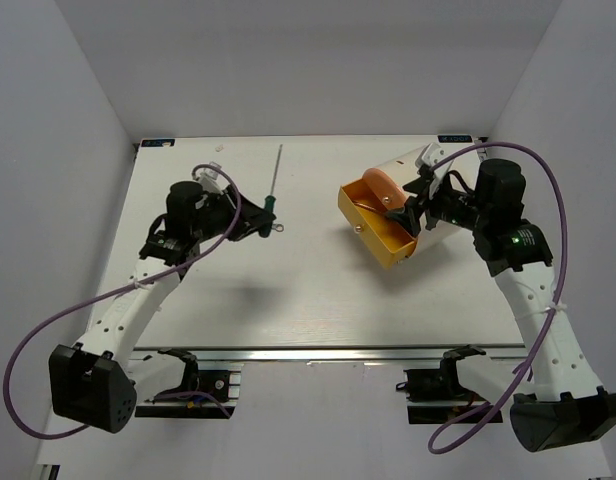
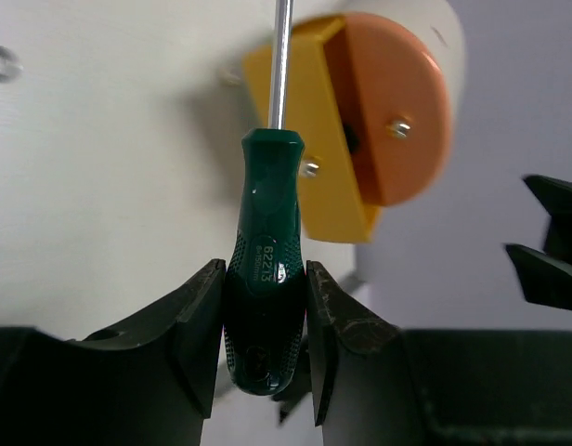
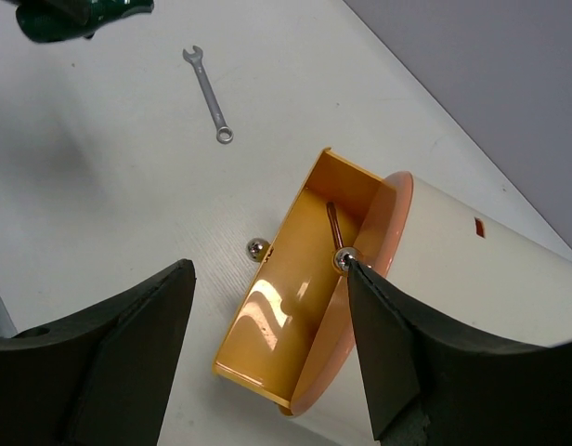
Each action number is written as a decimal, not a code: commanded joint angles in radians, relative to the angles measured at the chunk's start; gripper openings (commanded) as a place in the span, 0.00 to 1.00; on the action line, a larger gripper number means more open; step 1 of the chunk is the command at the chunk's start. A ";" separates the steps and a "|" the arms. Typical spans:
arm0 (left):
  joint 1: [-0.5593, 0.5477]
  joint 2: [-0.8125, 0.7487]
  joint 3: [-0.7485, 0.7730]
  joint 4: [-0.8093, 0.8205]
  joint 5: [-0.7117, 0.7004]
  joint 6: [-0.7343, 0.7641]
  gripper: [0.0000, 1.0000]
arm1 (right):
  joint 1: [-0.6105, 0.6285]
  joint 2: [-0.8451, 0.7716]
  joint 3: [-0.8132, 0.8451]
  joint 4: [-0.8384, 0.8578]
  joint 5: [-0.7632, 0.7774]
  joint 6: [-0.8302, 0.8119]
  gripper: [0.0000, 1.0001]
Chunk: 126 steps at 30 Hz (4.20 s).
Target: Sort the tools into containers
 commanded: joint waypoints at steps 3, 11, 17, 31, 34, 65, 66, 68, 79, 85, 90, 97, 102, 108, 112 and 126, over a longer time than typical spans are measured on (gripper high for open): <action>-0.198 -0.002 0.024 0.159 -0.056 -0.315 0.00 | -0.043 -0.028 0.010 0.100 0.016 0.057 0.72; -0.355 0.073 0.193 0.028 -0.108 -0.433 0.00 | -0.118 -0.048 0.026 0.143 0.020 0.106 0.73; -0.387 0.085 0.190 0.035 -0.085 -0.543 0.00 | -0.156 -0.054 0.021 0.155 0.000 0.123 0.73; -0.471 0.248 0.288 0.013 -0.061 -0.651 0.00 | -0.208 -0.076 -0.007 0.180 -0.032 0.144 0.74; -0.482 0.277 0.298 0.012 -0.052 -0.659 0.00 | -0.242 -0.077 -0.011 0.184 -0.033 0.144 0.73; -0.516 0.691 0.683 0.012 -0.085 -0.682 0.23 | -0.285 -0.136 -0.092 0.221 -0.044 0.179 0.73; -0.516 0.700 0.689 0.009 -0.084 -0.682 0.28 | -0.287 -0.136 -0.092 0.221 -0.044 0.181 0.73; -0.516 0.705 0.693 0.018 -0.082 -0.682 0.37 | -0.287 -0.139 -0.094 0.221 -0.043 0.181 0.73; -0.525 0.723 0.704 0.058 -0.044 -0.683 0.61 | -0.288 -0.137 -0.094 0.222 -0.043 0.184 0.73; -0.531 0.708 0.727 0.056 -0.039 -0.671 0.60 | -0.288 -0.136 -0.089 0.222 -0.043 0.182 0.74; -0.517 0.627 0.710 0.058 -0.056 -0.531 0.20 | -0.288 -0.140 -0.086 0.209 -0.085 0.149 0.73; -0.434 0.365 0.470 -0.109 -0.254 -0.243 0.16 | -0.288 -0.113 -0.054 0.202 -0.039 0.144 0.34; -0.430 0.332 0.299 -0.010 -0.254 -0.254 0.43 | -0.339 0.117 0.100 0.144 0.142 0.322 0.56; -0.430 0.429 0.229 0.101 -0.219 -0.171 0.45 | -0.484 0.427 0.383 0.008 -0.024 0.370 0.89; -0.431 0.496 0.227 0.189 -0.187 -0.134 0.46 | -0.518 0.587 0.536 -0.125 -0.104 0.296 0.89; -0.447 0.781 0.396 0.409 -0.053 -0.145 0.48 | -0.518 0.779 0.590 -0.334 -0.290 0.176 0.67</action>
